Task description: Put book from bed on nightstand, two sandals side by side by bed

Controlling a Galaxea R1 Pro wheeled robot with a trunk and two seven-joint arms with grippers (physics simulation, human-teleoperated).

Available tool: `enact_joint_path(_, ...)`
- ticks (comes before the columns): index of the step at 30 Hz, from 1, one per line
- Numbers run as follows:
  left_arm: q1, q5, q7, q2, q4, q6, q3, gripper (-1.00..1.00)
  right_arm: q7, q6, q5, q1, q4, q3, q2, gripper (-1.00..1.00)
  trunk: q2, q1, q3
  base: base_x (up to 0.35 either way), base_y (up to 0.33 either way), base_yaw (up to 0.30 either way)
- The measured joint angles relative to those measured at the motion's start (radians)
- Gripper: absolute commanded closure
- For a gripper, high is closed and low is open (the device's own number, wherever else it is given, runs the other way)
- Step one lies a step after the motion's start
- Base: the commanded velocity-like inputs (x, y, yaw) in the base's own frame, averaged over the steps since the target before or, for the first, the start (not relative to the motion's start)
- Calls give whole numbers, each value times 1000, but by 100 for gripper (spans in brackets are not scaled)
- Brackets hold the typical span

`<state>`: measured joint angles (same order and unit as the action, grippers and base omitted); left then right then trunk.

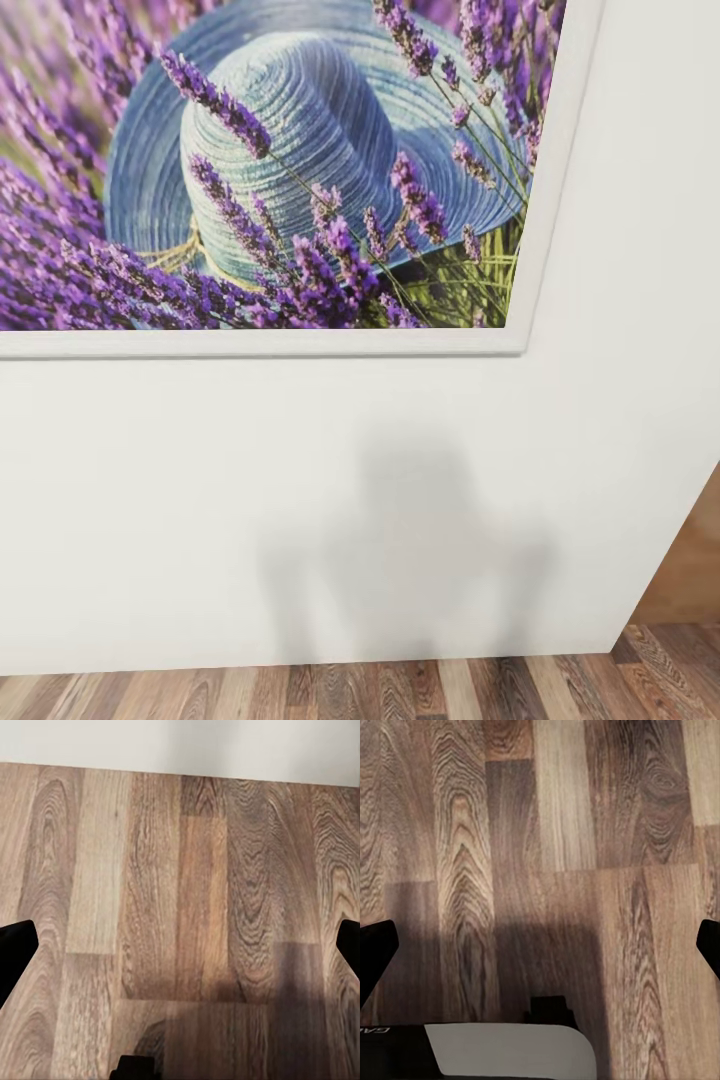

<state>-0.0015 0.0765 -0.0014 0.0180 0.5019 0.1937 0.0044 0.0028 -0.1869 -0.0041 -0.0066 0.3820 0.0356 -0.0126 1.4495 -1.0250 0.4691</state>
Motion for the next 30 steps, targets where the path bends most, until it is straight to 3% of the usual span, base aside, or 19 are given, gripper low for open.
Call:
enact_joint_path(10, 0, 1, 0, 0, -1, 2, 0, -100, 0, 0, 0, 0, 0, 1, 0, -100, 0, 0, 0, 0, 0, 65)
enact_joint_path(30, 0, 1, 0, 0, -1, 2, 0, -100, 0, 0, 1, 0, -1, -1, 0, -100, 0, 0, -6, 0, 0, 277)
